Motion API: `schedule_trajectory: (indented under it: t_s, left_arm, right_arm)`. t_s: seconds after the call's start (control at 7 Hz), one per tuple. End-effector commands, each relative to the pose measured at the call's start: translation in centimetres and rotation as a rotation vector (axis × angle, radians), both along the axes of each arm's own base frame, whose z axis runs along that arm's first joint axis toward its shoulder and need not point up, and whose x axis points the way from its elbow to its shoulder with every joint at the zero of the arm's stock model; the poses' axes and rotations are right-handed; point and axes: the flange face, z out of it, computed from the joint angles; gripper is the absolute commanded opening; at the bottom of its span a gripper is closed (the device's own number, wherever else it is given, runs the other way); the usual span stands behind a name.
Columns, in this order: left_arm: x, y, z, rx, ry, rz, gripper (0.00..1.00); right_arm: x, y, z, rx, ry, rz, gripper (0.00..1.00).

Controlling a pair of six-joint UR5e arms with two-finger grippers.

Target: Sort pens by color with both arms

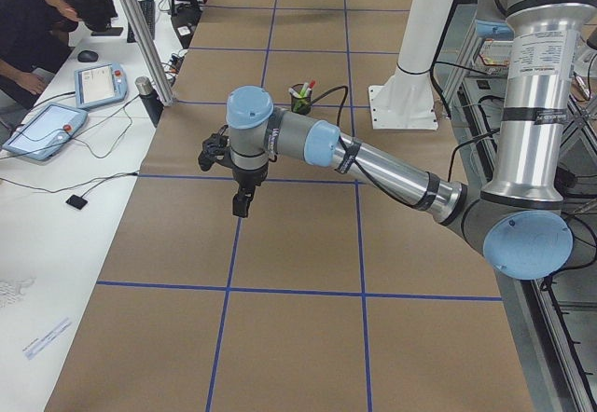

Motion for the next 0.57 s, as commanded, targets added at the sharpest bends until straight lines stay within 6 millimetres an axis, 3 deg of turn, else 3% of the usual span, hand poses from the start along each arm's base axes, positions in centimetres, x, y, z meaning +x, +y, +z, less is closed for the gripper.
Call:
schedule_trajectory:
  t_s: [0.0,0.29,0.43]
  left_arm:
    - [0.0,0.0,-0.1,0.003,0.000,0.000,0.99]
    - [0.0,0.0,-0.4,0.006,0.001,-0.001,0.99]
    - [-0.1,0.1,-0.4,0.006,0.001,-0.002,0.99]
  right_arm:
    - [-0.2,-0.5,-1.3,0.086,0.000,-0.009,0.99]
    - [-1.8,-1.1,-3.8,0.211,-0.033,-0.032,0.99]
    - [-6.3,-1.6,-5.6,0.247,-0.047,-0.112,0.99]
